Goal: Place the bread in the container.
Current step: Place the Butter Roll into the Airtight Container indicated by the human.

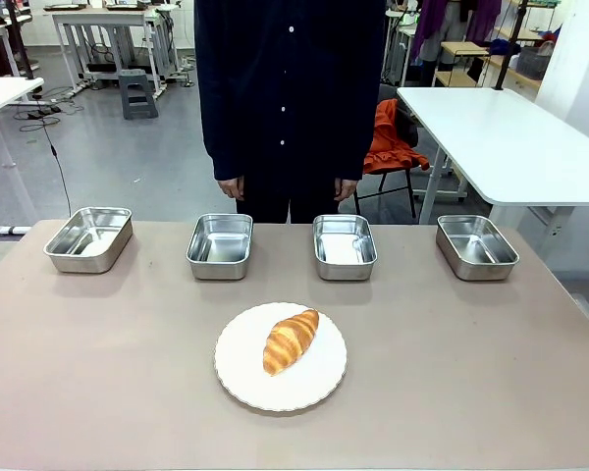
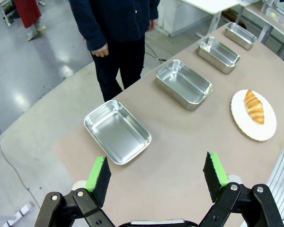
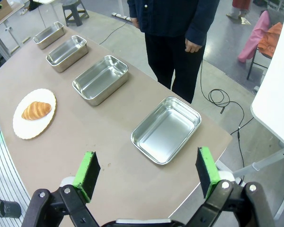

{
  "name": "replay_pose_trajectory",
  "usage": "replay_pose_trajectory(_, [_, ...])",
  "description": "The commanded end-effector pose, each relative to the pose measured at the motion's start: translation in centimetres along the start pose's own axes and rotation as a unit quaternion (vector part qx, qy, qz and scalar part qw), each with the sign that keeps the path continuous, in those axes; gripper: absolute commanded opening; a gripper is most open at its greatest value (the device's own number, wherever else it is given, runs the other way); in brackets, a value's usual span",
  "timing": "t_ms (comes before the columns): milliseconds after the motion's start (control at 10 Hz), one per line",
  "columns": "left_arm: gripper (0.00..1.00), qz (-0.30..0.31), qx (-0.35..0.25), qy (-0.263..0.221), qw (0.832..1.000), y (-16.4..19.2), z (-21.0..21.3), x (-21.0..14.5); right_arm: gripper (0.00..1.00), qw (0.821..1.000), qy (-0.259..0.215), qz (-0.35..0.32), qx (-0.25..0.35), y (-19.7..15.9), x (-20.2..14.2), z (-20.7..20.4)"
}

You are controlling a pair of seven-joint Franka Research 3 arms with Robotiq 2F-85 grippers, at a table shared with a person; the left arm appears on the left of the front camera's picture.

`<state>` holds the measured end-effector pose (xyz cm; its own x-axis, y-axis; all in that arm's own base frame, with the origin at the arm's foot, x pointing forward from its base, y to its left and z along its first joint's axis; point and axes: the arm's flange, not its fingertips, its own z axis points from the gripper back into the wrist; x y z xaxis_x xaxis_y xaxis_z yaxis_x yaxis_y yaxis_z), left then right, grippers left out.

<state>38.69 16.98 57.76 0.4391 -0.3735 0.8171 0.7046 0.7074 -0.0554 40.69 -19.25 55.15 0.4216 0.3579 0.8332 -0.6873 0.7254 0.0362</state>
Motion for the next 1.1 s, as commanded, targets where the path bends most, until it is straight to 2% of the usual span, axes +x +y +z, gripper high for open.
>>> replay_pose_trajectory(0, [1.00, 0.000, -0.004, -0.003, 1.000, 0.06, 0.28, -0.04, 1.00, 1.000, -0.011, 0.004, 0.000, -0.17, 0.15, -0.13])
replay_pose_trajectory(1000, [1.00, 0.000, -0.004, -0.003, 1.000, 0.06, 0.28, -0.04, 1.00, 1.000, -0.011, 0.004, 0.000, -0.17, 0.15, -0.13])
